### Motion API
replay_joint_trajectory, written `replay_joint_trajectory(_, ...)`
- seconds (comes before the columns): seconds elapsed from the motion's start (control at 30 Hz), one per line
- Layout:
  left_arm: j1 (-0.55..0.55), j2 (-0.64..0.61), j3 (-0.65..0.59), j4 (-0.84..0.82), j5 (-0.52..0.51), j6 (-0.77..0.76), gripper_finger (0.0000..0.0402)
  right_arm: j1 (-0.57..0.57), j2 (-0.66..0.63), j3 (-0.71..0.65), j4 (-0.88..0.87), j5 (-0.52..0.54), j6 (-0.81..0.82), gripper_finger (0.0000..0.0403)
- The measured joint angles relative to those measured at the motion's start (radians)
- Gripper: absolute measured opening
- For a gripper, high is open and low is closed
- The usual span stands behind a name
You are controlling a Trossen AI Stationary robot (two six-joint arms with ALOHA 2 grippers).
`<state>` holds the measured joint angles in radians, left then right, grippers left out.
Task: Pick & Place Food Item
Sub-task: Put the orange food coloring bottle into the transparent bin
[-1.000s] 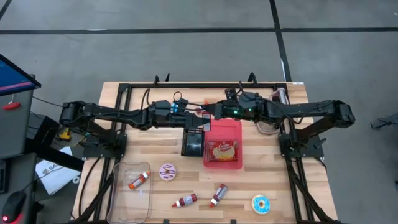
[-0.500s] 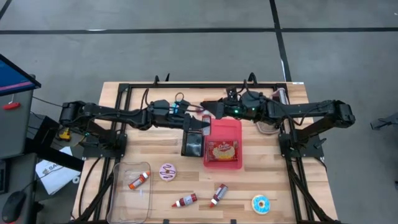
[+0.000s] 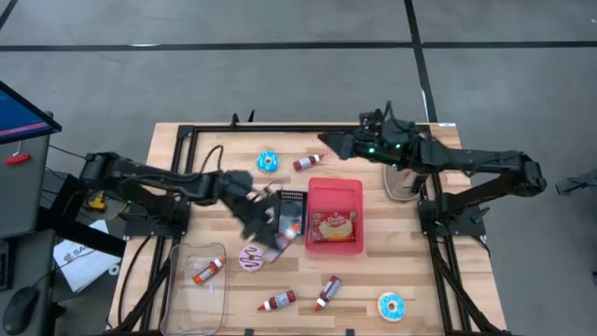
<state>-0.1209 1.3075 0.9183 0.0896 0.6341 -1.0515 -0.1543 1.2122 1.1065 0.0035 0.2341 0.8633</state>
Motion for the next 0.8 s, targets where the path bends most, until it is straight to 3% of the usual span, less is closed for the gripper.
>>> replay_joint_trajectory(0.13, -0.095, -0.122, -0.033, -0.294, -0.012, -0.001, 0.014, -0.026, -0.063, 0.0, -0.068, 0.009, -0.018, 0.0228)
replay_joint_trajectory(0.47, -0.385, -0.342, -0.128, -0.847, -0.222, -0.215, 0.014, -0.013, -0.153, 0.0, -0.206, 0.061, -0.034, 0.0228)
replay_joint_trajectory(0.8, -0.599, -0.356, -0.275, -0.872, -0.38, -0.532, 0.014, -0.002, -0.168, 0.0, -0.206, 0.081, -0.033, 0.0227)
